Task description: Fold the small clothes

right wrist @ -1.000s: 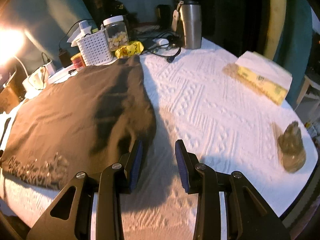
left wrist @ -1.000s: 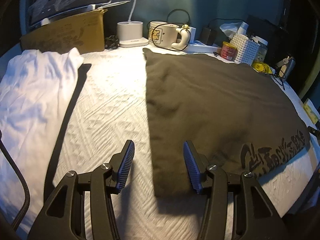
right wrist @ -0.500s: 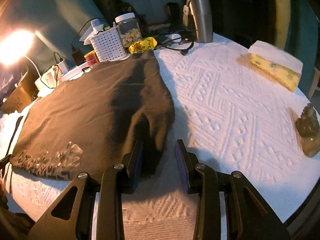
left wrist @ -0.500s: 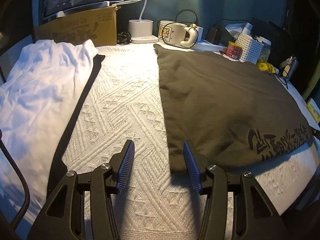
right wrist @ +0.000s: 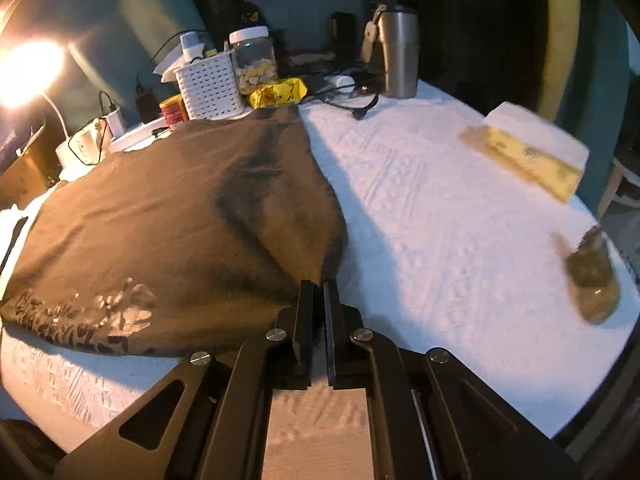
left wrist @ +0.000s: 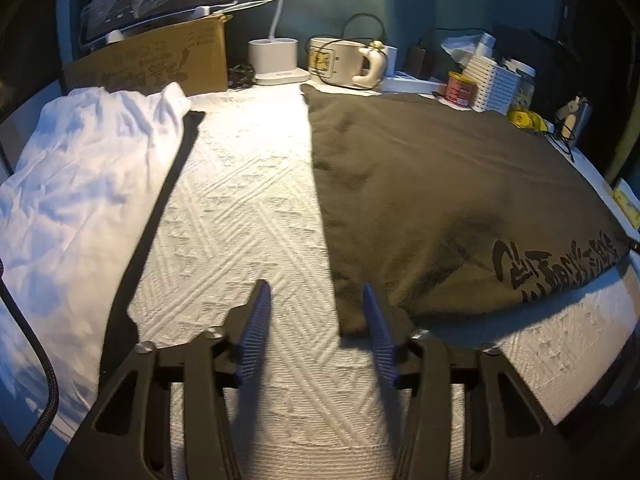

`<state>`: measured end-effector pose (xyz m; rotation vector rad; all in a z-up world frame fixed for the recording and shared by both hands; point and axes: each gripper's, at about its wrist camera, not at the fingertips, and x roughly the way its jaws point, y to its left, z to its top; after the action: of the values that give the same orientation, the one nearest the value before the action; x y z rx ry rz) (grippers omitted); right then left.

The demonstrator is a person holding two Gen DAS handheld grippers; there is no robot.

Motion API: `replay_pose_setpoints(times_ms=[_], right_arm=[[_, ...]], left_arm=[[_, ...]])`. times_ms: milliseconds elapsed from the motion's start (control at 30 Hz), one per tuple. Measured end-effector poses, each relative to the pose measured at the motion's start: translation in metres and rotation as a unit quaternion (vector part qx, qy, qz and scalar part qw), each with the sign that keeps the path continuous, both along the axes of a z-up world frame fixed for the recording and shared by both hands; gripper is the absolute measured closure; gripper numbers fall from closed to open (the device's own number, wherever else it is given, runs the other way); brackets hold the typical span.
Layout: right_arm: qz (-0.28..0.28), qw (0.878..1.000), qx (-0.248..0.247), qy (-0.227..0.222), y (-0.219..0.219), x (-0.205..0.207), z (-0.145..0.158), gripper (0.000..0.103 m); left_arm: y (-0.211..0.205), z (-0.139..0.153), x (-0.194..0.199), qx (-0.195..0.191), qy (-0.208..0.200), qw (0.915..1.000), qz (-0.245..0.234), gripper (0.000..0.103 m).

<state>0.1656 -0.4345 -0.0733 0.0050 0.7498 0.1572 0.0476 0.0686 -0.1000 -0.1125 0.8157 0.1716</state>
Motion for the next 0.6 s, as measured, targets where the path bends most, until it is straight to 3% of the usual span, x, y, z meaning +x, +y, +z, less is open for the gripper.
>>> replay_pose_setpoints(times_ms=[233,367,400,433,533,600], right_arm=[[0.004,0.999,-0.035,-0.019,0.008,-0.015,0.017,0.098],[0.003,0.999,-0.037,-0.023,0.008,-0.021,0.020,0.098],[0.002,0.999,-0.037,-0.023,0.008,-0.022,0.021,0.098],[0.001,0.999,-0.037,-0.023,0.008,-0.024,0.022,0.098],[-0.004,0.999,-0.040,-0.027,0.006,-0.033,0.026,0.098],[-0.009,0.999,-0.043,-0.028,0.003,-0.038,0.030,0.098]], left_arm=[[-0.002,0.000,0.005,-0.016,0.006,0.9998,-0.011,0.066],[-0.007,-0.002,0.006,0.004,-0.004,0.9996,-0.027,0.067],[-0.007,-0.002,0.007,-0.003,-0.004,0.9993,-0.036,0.088],[-0.008,-0.001,0.008,-0.024,0.000,0.9983,-0.053,0.101],[-0.012,0.003,0.005,-0.018,0.005,0.9981,-0.058,0.101],[-0.008,0.008,-0.002,-0.034,0.005,0.9980,-0.053,0.101]])
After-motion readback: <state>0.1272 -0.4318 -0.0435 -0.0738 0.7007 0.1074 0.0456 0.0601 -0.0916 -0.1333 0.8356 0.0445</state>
